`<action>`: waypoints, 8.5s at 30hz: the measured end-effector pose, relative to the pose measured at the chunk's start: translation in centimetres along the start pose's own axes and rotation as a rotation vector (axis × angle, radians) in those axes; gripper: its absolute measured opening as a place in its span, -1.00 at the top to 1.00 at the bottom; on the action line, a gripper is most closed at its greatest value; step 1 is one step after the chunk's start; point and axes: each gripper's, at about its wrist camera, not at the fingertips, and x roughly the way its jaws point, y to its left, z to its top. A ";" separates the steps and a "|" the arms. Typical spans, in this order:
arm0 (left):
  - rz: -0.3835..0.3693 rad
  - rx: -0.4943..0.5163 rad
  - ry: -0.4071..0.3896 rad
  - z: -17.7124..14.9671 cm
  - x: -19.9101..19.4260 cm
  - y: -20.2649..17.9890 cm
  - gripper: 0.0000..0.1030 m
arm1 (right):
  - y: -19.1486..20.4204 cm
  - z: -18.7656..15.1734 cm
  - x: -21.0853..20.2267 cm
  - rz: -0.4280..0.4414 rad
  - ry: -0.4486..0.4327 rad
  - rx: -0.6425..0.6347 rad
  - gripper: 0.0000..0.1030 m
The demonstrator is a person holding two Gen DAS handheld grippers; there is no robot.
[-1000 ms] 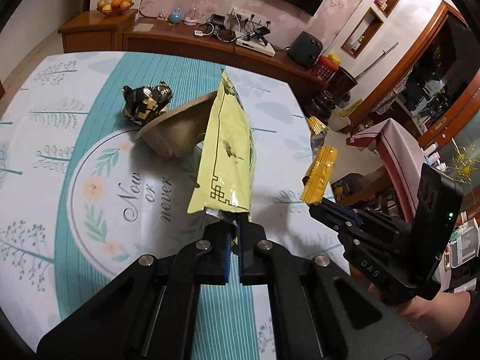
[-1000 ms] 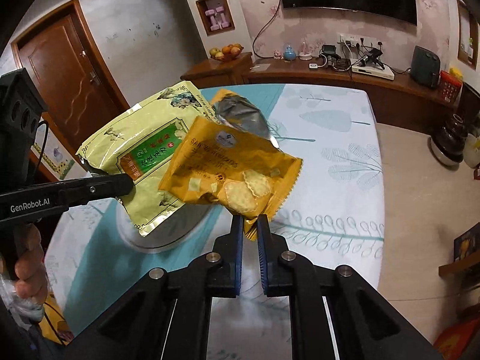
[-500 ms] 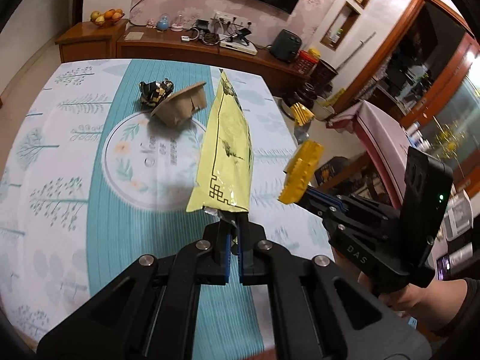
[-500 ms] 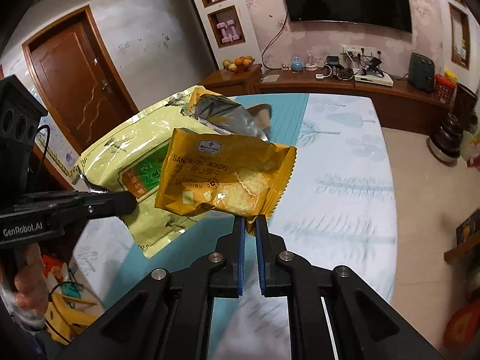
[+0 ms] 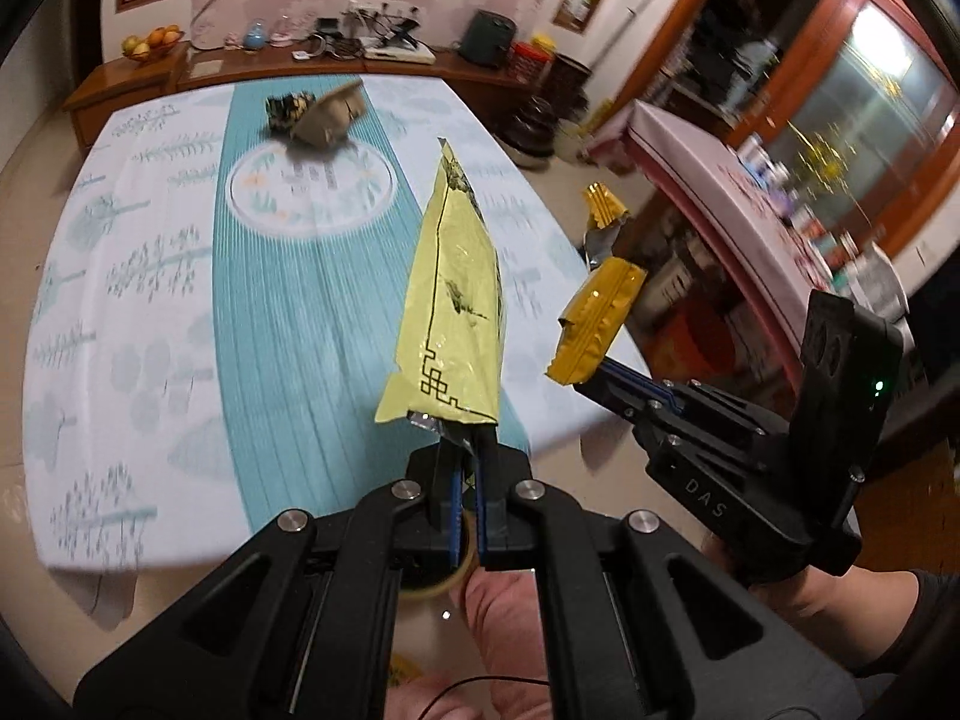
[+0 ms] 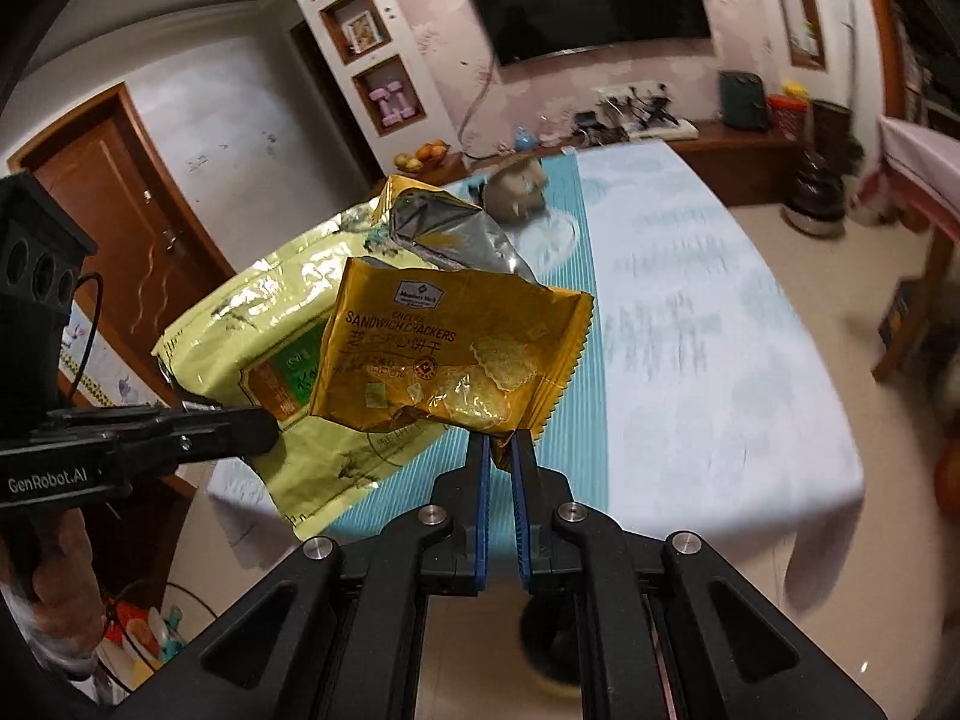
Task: Collect trash
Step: 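Carry the snack bag and cracker packet down over the black bin and open both tools, then raise both open tools back toward the table, then grasp the black-gold crumpled wrapper with the left tool while the right tool grasps the brown pulp cup, then carry the wrapper and pulp cup down over the black bin and open both tools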
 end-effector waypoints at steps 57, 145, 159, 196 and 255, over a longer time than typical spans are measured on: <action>0.251 -0.194 0.503 -32.8 34.3 14.2 -0.04 | -15.5 -35.4 31.6 -0.161 0.548 0.156 0.20; 0.436 -0.173 -0.265 14.5 -10.9 3.3 -0.28 | 1.5 28.3 3.8 0.064 -0.077 -0.066 -0.26; 0.311 -0.083 -0.103 31.8 2.7 17.1 -0.28 | -1.6 38.9 25.9 -0.017 0.085 0.262 -0.27; 0.099 -0.146 0.298 40.2 32.8 28.9 -0.28 | -9.5 38.3 43.5 -0.204 0.227 0.501 0.21; 0.234 -0.218 0.103 -2.7 1.1 -4.6 0.00 | -7.9 1.7 0.0 0.047 0.320 0.157 0.21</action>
